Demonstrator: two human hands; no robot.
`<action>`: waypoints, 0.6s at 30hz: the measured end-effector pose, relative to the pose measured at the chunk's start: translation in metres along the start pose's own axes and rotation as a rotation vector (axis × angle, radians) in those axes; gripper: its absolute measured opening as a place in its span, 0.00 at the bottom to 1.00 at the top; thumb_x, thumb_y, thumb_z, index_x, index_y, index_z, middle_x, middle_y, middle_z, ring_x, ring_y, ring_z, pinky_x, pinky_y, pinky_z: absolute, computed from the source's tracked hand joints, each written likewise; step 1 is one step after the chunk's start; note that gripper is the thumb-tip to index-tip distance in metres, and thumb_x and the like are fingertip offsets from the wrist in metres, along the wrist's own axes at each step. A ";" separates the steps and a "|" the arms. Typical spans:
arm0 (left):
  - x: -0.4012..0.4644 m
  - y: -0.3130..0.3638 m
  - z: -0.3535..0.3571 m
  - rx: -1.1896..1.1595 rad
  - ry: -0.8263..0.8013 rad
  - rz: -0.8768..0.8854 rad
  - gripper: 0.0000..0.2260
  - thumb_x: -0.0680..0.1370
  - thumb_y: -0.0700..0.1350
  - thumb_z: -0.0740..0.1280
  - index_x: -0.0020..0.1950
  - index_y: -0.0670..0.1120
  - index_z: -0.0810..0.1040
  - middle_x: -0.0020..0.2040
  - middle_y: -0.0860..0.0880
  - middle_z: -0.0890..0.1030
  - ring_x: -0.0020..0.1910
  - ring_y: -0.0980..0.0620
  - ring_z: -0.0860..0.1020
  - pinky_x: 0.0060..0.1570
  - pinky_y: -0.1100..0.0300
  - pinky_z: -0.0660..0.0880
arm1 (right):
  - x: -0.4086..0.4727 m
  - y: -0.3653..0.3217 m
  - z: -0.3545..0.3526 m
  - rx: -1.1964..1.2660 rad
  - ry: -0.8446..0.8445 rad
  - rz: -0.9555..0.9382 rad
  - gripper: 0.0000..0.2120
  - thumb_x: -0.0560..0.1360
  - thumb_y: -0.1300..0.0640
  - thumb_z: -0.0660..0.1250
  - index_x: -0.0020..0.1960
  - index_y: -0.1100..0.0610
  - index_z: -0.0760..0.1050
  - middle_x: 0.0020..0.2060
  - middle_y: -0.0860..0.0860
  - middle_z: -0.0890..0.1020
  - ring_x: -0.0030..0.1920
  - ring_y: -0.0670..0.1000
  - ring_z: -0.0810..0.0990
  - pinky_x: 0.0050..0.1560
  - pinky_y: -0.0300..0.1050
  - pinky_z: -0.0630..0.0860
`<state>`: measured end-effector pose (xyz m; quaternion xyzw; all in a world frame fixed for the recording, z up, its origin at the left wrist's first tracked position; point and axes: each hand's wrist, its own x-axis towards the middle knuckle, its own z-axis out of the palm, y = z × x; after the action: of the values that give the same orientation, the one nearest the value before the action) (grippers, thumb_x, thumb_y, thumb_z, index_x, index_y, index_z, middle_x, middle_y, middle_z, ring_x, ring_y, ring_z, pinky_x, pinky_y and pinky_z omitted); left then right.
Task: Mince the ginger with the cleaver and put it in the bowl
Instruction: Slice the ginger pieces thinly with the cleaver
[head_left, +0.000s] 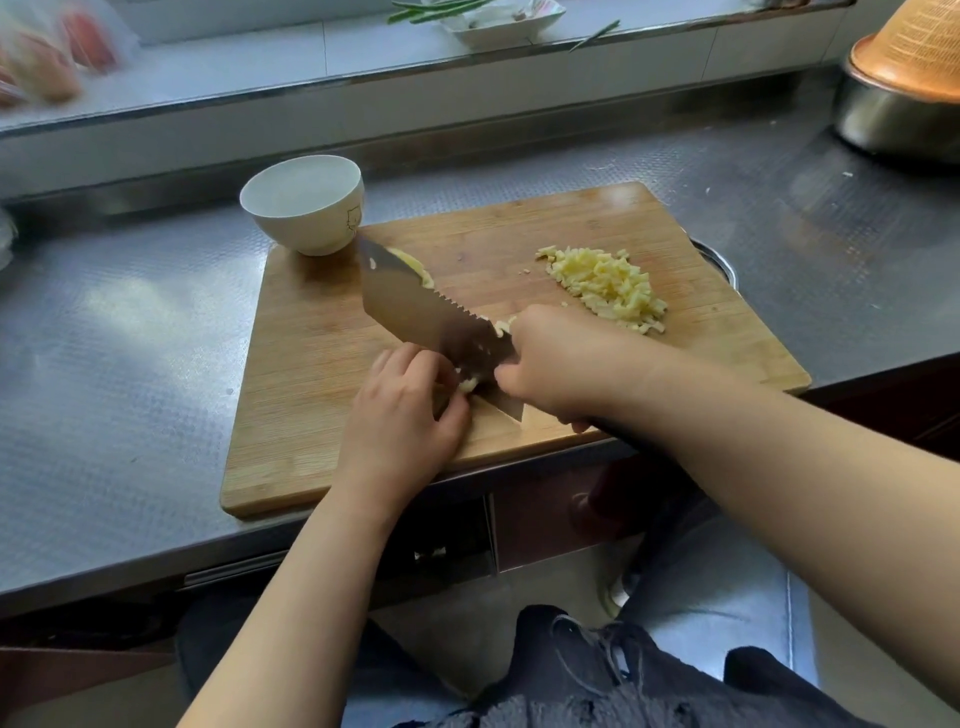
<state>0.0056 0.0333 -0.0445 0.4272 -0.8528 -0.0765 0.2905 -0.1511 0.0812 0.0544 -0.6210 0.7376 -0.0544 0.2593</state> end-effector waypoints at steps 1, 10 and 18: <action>-0.001 0.000 -0.001 -0.011 0.003 0.002 0.04 0.72 0.41 0.70 0.44 0.45 0.76 0.44 0.48 0.76 0.47 0.48 0.74 0.46 0.56 0.71 | 0.002 0.005 0.000 0.098 -0.013 0.010 0.08 0.79 0.59 0.61 0.42 0.58 0.71 0.29 0.54 0.77 0.21 0.50 0.74 0.21 0.39 0.72; -0.007 -0.006 -0.008 -0.107 -0.001 -0.029 0.04 0.73 0.41 0.72 0.43 0.46 0.78 0.45 0.52 0.77 0.46 0.54 0.73 0.46 0.63 0.68 | -0.007 0.015 -0.009 0.213 0.012 -0.006 0.06 0.80 0.58 0.62 0.48 0.62 0.74 0.34 0.57 0.78 0.26 0.53 0.76 0.27 0.44 0.77; -0.007 -0.004 -0.007 -0.095 0.024 -0.011 0.03 0.72 0.39 0.71 0.43 0.44 0.78 0.45 0.51 0.77 0.45 0.52 0.74 0.44 0.61 0.70 | -0.012 -0.001 -0.009 0.003 0.005 -0.025 0.07 0.78 0.58 0.61 0.43 0.59 0.74 0.29 0.56 0.80 0.23 0.51 0.78 0.22 0.38 0.73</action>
<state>0.0155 0.0371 -0.0436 0.4186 -0.8423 -0.1133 0.3202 -0.1530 0.0905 0.0663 -0.6299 0.7302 -0.0602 0.2577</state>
